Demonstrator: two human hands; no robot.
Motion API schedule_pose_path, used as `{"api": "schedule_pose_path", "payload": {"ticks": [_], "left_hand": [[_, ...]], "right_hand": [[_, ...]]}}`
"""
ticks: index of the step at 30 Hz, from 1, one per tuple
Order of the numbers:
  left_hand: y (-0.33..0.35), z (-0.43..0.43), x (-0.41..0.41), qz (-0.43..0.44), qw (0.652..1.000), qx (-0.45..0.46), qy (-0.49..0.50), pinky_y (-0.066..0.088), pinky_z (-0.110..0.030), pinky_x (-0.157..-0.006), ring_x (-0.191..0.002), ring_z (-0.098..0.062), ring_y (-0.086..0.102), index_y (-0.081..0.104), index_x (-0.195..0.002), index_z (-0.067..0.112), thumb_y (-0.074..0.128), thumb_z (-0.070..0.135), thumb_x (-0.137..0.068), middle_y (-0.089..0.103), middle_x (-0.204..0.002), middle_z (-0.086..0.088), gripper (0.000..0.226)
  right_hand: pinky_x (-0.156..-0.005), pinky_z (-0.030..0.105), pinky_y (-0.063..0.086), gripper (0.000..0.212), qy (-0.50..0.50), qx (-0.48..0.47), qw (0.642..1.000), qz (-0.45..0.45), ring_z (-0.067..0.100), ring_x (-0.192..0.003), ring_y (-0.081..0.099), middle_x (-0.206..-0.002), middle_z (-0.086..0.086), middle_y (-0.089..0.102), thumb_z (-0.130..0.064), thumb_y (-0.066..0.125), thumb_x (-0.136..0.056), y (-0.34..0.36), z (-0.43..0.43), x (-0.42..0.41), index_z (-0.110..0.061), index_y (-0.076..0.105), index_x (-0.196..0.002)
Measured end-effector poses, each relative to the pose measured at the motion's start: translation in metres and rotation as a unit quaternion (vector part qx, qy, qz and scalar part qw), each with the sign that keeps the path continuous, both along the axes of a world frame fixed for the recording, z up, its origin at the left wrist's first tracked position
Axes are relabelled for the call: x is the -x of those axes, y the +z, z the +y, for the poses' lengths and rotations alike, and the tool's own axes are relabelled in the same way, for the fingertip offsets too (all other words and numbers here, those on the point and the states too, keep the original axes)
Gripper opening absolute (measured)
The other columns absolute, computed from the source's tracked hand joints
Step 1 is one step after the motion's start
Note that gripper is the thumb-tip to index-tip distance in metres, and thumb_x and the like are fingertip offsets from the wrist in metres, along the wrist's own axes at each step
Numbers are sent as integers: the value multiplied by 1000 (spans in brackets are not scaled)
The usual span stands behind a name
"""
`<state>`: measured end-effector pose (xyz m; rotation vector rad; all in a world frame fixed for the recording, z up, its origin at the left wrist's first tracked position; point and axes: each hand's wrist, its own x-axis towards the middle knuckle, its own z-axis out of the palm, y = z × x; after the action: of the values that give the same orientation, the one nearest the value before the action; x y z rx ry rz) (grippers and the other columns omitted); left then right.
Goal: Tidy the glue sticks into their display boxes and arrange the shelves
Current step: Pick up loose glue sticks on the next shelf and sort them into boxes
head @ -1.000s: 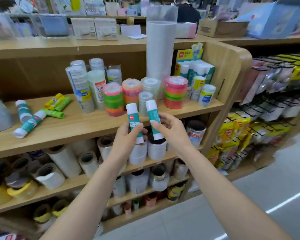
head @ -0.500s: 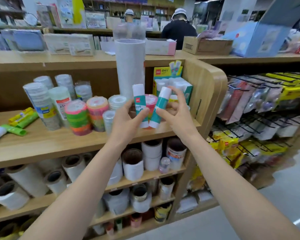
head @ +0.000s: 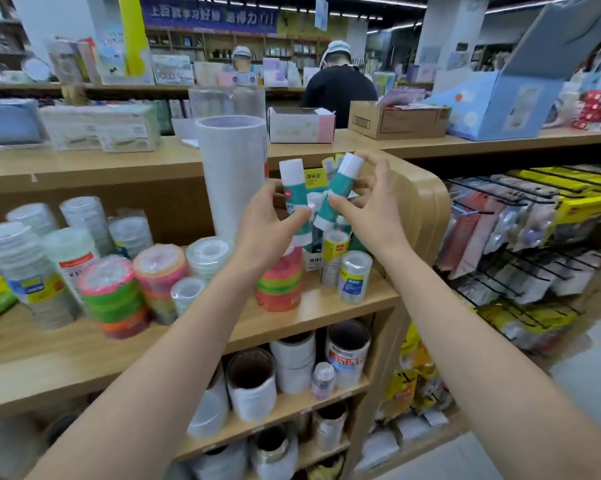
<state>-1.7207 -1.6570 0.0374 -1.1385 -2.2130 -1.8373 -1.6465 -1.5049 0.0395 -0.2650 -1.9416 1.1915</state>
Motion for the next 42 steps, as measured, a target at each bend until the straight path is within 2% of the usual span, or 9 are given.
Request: {"api": "schedule_pose_path", "payload": {"ticks": [5,10,13,18,23,27,33,38,42], "left_hand": [[-1,21,16,10,999,32,22,56,-38,-84,-90,-6,64,52,-119,18,70,19,-85,65,-102,6,39],[4,36,29,6,995,85,59,56,-41,-75,-85,-14,64,49,-106,17,73,19,-80,64,-94,4,36],[7,44,34,46,988,124,83,45,-27,-62,-78,-15,55,46,-98,11,74,16,-78,56,-85,4,35],[1,49,39,69,982,161,72,48,-22,-63,-80,-8,60,50,-99,15,77,19,-78,61,-89,8,34],[-5,50,40,91,980,164,72,40,-20,-60,-81,-12,59,52,-97,17,77,23,-79,62,-89,9,32],[-8,52,40,85,981,159,69,46,-26,-64,-82,-13,61,52,-96,18,78,21,-77,62,-88,8,32],[-12,52,44,102,976,175,74,54,-44,-73,-83,-20,62,51,-98,21,81,22,-71,62,-92,0,40],[-14,53,46,101,977,179,63,52,-36,-74,-88,-20,62,50,-102,23,84,19,-71,65,-97,0,46],[-14,54,46,118,976,174,62,54,-42,-78,-89,-18,61,44,-117,23,81,14,-73,63,-99,-1,58]], "right_hand": [[-71,38,60,63,-9,-47,998,-41,19,-82,69,-103,2,61,-10,77,-81,-3,20,15,-37,38,-122],[-63,13,47,64,-8,-70,994,-83,6,-78,60,-93,-10,59,-12,82,-76,8,34,21,-28,40,-122],[-65,23,51,62,-10,-91,990,-107,6,-75,60,-88,-11,59,-13,81,-76,13,38,23,-29,41,-120],[-70,30,54,62,-18,-116,988,-104,12,-77,62,-90,-1,64,-16,83,-74,11,44,25,-35,40,-114],[-76,37,55,59,-8,-127,985,-116,14,-82,63,-95,-1,65,-15,82,-74,1,47,25,-30,42,-116],[-80,40,55,55,2,-163,975,-152,16,-87,64,-98,-3,67,-17,82,-75,-5,46,27,-28,45,-115],[-77,32,47,41,-20,-209,962,-173,16,-91,57,-98,-4,60,-18,83,-74,-11,47,30,-22,52,-100],[-77,23,36,28,-36,-199,958,-204,13,-92,53,-99,0,55,-19,81,-76,-14,53,31,-29,60,-91],[-75,21,35,24,-46,-177,967,-177,8,-91,51,-93,-9,55,-17,81,-75,-16,51,30,-22,65,-92]]}}
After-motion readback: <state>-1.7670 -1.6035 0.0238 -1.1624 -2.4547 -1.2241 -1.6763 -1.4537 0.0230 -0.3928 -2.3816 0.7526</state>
